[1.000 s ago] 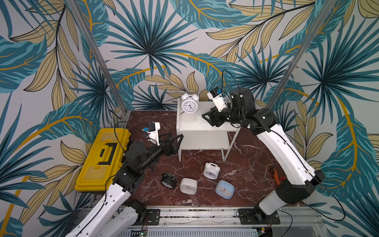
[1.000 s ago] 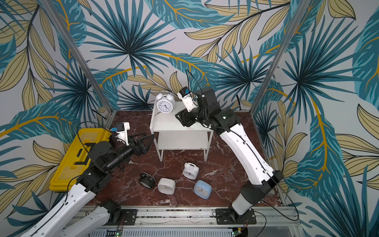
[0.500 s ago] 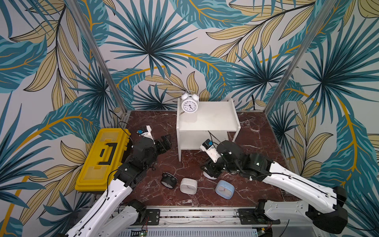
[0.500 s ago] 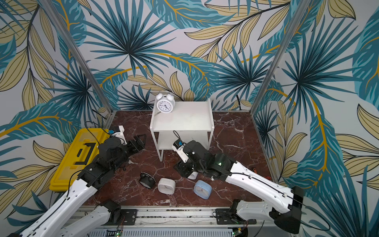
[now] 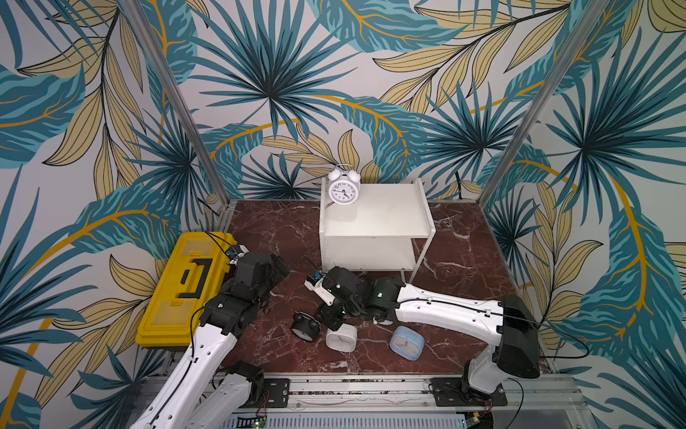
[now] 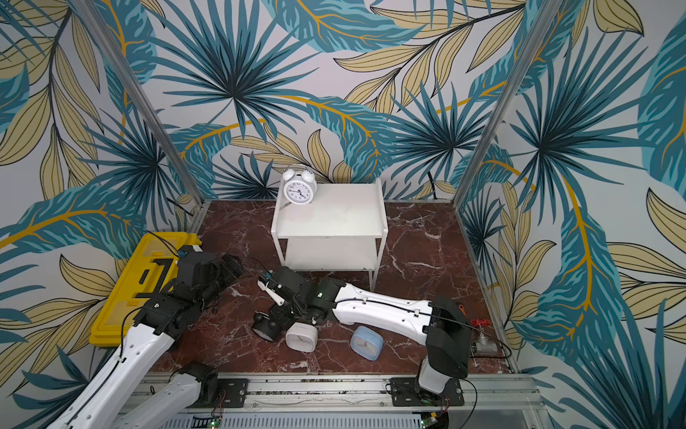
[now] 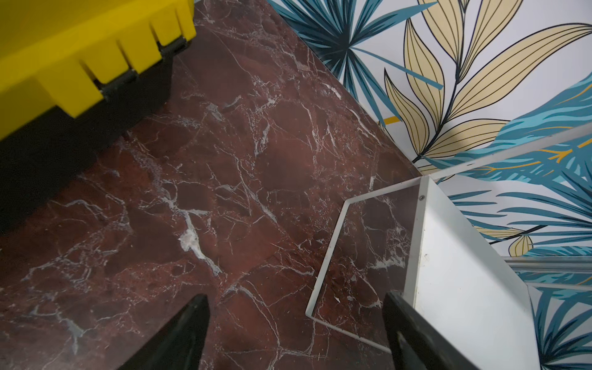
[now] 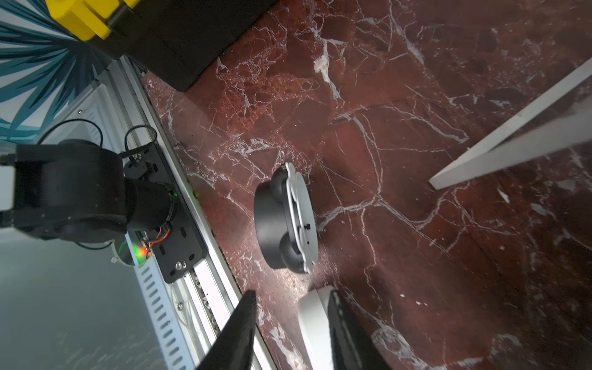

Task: Place the alarm clocks on the shelf by style
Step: Pick up the alarm from the center of the board.

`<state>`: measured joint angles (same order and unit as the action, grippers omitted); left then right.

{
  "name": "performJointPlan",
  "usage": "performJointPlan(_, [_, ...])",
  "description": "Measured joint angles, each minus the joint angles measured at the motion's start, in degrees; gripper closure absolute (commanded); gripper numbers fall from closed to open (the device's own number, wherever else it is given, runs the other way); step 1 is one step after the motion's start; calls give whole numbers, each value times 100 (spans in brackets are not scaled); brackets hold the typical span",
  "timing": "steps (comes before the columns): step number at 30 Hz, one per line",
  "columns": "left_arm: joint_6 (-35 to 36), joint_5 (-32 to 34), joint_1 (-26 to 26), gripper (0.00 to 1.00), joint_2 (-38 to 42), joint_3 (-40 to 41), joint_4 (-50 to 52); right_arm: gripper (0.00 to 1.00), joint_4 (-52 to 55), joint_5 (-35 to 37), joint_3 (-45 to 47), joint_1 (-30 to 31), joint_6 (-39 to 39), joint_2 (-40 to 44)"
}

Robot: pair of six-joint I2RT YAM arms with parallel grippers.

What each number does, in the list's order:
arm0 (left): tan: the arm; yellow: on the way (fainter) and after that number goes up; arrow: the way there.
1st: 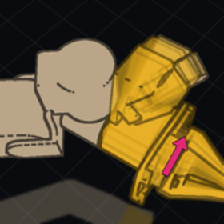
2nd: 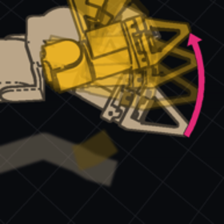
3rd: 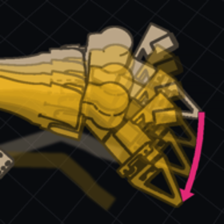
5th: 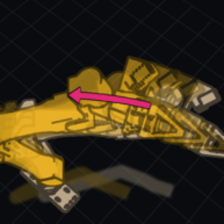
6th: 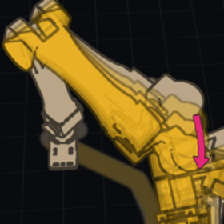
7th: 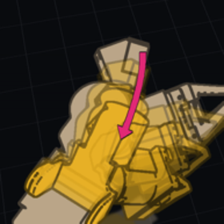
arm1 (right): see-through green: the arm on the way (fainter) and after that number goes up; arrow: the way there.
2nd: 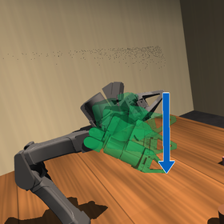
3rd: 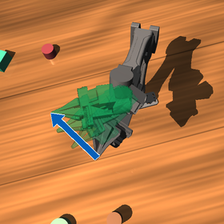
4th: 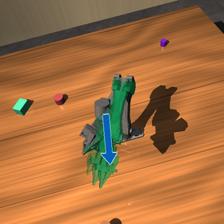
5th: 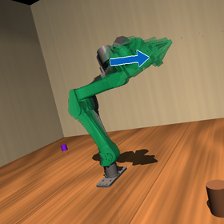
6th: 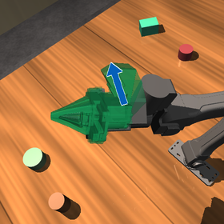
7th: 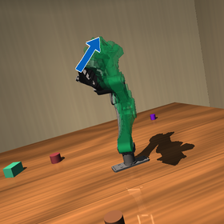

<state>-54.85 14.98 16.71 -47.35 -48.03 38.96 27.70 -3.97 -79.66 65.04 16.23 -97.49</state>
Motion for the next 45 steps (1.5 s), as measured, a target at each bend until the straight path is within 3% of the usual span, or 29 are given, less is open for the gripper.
performJointPlan(11, [-7, -76, -149, 13, 162, 79, 85, 72, -105, -120, -310, 125, 85, -841])
performJointPlan(22, [2, -195, -181, 14, 173, 118, 83, 100, -83, -22, -505, 133, 122, -1032])
performJointPlan(28, [129, -221, -188, 13, 168, 118, 68, 100, -13, 149, -503, 133, 85, -977])
performJointPlan(32, [476, -267, -195, 13, 50, 24, 57, 100, 146, 275, -352, 133, -2, -402])
performJointPlan(36, [940, -557, -205, 13, -188, -407, -55, 100, 328, 417, -164, 136, -170, 848])
performJointPlan(41, [1633, -1556, -214, 14, -280, -1014, -518, 100, 599, 612, 151, 116, -367, 2315])
performJointPlan(45, [2006, -2776, -214, 14, -337, -1220, -1156, 100, 1005, 586, 616, -201, -409, 3281])
